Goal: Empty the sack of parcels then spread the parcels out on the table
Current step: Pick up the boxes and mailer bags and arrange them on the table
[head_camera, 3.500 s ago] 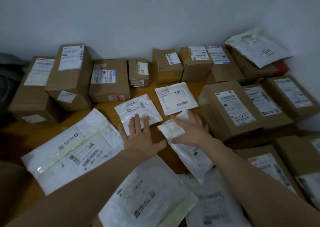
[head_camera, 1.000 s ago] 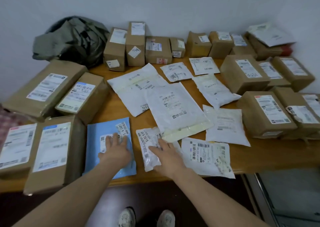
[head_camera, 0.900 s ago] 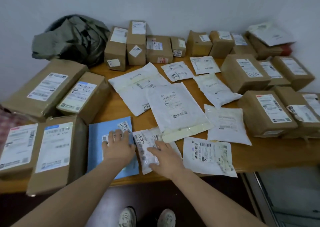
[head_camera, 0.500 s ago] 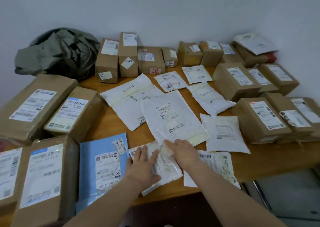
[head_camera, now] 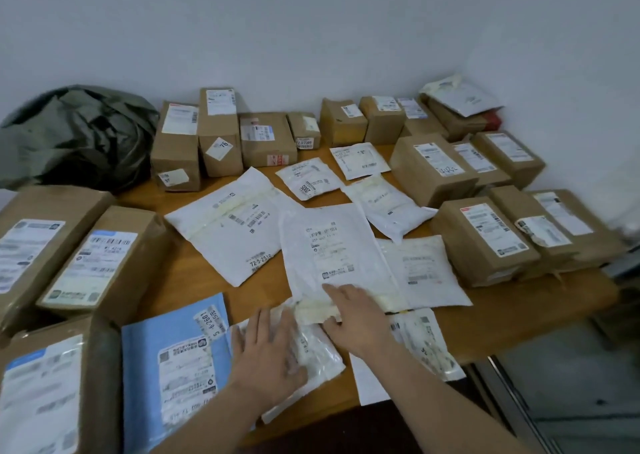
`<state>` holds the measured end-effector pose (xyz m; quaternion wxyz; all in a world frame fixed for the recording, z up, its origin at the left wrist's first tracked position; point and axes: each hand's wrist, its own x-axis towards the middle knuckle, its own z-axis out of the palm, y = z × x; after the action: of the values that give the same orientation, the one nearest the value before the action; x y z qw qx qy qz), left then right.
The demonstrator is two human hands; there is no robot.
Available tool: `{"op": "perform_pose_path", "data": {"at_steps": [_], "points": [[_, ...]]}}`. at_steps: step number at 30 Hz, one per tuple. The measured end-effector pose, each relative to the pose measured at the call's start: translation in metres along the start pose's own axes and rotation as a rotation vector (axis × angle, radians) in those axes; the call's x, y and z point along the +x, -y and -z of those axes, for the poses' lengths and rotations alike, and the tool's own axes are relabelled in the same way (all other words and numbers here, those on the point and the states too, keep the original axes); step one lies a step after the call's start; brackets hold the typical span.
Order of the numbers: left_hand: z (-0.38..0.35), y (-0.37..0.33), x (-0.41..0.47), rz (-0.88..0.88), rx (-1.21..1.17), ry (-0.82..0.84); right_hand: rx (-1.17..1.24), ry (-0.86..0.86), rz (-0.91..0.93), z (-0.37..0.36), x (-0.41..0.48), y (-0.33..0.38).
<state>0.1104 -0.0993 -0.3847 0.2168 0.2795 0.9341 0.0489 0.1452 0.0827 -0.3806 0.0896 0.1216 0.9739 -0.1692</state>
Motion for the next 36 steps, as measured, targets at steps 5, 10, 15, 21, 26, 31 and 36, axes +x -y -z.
{"op": "perform_pose_path", "data": {"at_steps": [5, 10, 15, 21, 26, 31, 36], "points": [[-0.002, -0.024, 0.011, -0.160, 0.048, -0.043, -0.065, -0.263, -0.366, -0.007, -0.054, -0.040], [-0.005, -0.055, 0.018, -0.299, 0.134, -0.108, 0.001, -0.011, -0.555, -0.015, -0.085, -0.069], [-0.012, -0.093, 0.032, -0.381, 0.168, -0.067, 0.010, -0.259, -0.427, 0.012, -0.059, -0.091], [-0.022, -0.127, 0.055, -0.246, 0.187, 0.137, -0.009, 0.007, -0.310, 0.038, -0.008, -0.139], [-0.026, -0.130, 0.060, -0.153, 0.207, 0.208, -0.049, 0.043, -0.361, 0.037, -0.005, -0.161], [0.002, -0.118, 0.060, -0.211, 0.065, -0.043, -0.077, -0.232, -0.226, 0.045, 0.017, -0.129], [0.048, -0.053, 0.088, 0.080, -0.144, -0.419, -0.044, -0.212, 0.072, 0.046, 0.067, -0.047]]}}
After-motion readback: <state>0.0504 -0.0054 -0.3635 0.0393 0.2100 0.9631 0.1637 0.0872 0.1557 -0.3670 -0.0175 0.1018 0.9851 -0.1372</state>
